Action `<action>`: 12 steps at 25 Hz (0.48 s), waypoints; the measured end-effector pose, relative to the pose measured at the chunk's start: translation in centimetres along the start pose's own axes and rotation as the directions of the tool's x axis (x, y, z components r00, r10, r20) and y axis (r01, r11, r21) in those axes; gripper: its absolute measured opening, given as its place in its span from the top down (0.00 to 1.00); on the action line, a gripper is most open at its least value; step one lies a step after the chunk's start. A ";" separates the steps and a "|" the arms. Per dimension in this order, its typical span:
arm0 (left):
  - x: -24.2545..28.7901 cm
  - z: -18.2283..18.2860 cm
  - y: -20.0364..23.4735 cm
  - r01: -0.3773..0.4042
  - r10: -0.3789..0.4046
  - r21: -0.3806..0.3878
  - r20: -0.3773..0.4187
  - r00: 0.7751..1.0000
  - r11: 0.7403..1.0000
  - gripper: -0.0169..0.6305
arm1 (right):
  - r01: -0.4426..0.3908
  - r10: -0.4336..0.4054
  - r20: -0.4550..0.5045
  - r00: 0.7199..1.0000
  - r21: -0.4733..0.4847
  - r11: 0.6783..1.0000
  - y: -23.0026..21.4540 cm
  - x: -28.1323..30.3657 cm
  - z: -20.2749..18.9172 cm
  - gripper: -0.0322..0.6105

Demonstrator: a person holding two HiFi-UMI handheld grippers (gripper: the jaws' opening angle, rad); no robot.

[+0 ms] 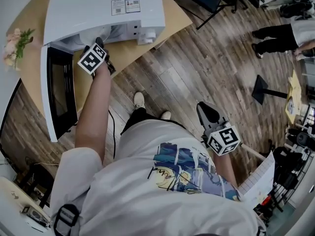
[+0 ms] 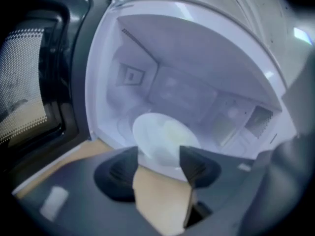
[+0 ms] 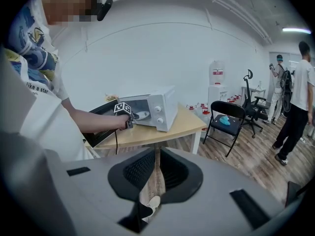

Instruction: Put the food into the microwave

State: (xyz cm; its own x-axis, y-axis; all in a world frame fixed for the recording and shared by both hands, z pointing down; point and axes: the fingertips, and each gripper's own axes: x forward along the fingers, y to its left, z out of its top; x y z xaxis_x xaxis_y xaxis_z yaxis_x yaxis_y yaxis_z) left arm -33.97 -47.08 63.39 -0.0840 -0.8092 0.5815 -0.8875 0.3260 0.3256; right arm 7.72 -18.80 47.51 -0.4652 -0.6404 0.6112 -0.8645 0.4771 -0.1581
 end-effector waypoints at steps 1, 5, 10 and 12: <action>-0.2 0.1 0.0 0.000 0.000 0.006 0.008 1.000 1.000 0.56 | 0.002 -0.002 0.006 1.000 0.001 1.000 -0.1 -0.1 -0.1 0.90; -2.5 0.1 -0.3 0.016 -0.017 0.046 0.031 0.999 0.999 0.55 | -0.008 0.008 0.023 1.000 -0.003 1.000 0.2 -1.2 -0.6 0.90; -6.8 0.5 -1.1 0.054 -0.060 0.083 0.074 0.995 0.995 0.56 | -0.046 0.048 0.068 0.997 -0.032 0.998 0.3 -2.5 -0.8 0.91; -9.1 0.1 -1.9 0.089 -0.097 0.091 0.085 0.992 0.992 0.60 | -0.062 0.065 0.082 0.995 -0.044 0.997 0.3 -3.4 -1.1 0.92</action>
State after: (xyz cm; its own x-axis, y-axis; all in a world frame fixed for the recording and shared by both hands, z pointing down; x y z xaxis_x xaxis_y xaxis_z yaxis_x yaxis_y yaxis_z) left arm -31.56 -40.41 57.43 -0.0355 -0.8756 0.4818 -0.9289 0.2067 0.3073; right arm 9.23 -15.80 46.21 -0.5344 -0.6552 0.5340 -0.8251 0.5414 -0.1615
